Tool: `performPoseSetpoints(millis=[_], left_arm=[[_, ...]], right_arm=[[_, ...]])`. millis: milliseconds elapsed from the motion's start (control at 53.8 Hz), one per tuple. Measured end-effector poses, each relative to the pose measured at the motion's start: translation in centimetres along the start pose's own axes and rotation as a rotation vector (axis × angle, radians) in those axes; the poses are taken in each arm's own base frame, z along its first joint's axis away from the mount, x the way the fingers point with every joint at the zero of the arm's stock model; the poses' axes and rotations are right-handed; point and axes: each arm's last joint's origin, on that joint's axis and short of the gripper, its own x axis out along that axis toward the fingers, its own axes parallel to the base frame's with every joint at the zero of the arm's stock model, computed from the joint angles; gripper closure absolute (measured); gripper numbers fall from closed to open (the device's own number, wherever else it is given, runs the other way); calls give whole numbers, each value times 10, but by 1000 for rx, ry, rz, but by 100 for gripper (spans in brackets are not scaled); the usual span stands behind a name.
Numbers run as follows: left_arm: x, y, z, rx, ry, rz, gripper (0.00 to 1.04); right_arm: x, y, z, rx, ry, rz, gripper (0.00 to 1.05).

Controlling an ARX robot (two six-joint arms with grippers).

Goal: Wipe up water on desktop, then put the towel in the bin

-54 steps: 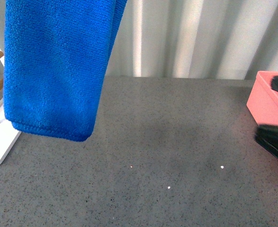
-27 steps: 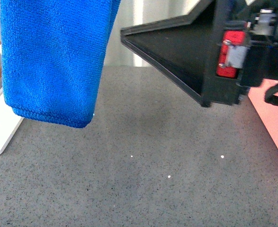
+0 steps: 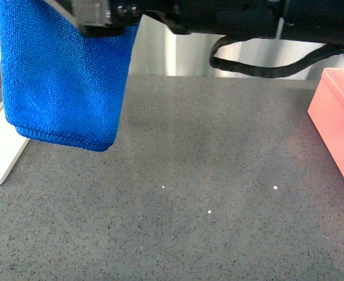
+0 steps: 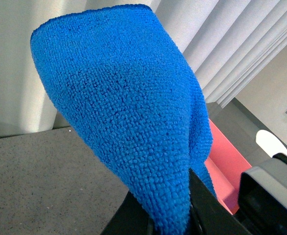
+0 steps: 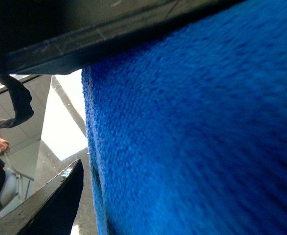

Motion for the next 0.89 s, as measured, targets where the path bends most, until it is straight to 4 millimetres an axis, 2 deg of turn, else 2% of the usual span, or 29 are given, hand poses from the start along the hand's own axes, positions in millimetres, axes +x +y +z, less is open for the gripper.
performPoseSetpoints(millis=[74, 149, 242, 409, 465, 595, 707, 893], left_arm=[[0, 0, 0, 0, 0, 0, 98], [0, 0, 0, 0, 0, 0, 98], [0, 0, 0, 0, 0, 0, 98], [0, 0, 0, 0, 0, 0, 98], [0, 0, 0, 0, 0, 0, 98], [0, 0, 0, 0, 0, 0, 82], [0, 0, 0, 0, 0, 0, 60], [0, 0, 0, 0, 0, 0, 34]], right_arm=[[10, 3, -3, 24, -4, -3, 8], [16, 6, -6, 50, -13, -15, 22], [18, 6, -7, 59, -29, -25, 33], [16, 3, -6, 90, -67, -58, 56], [15, 1, -5, 105, -82, -75, 66], [12, -3, -3, 113, -108, -113, 84], [9, -6, -3, 113, -112, -125, 100], [6, -7, -6, 120, -104, -133, 100]])
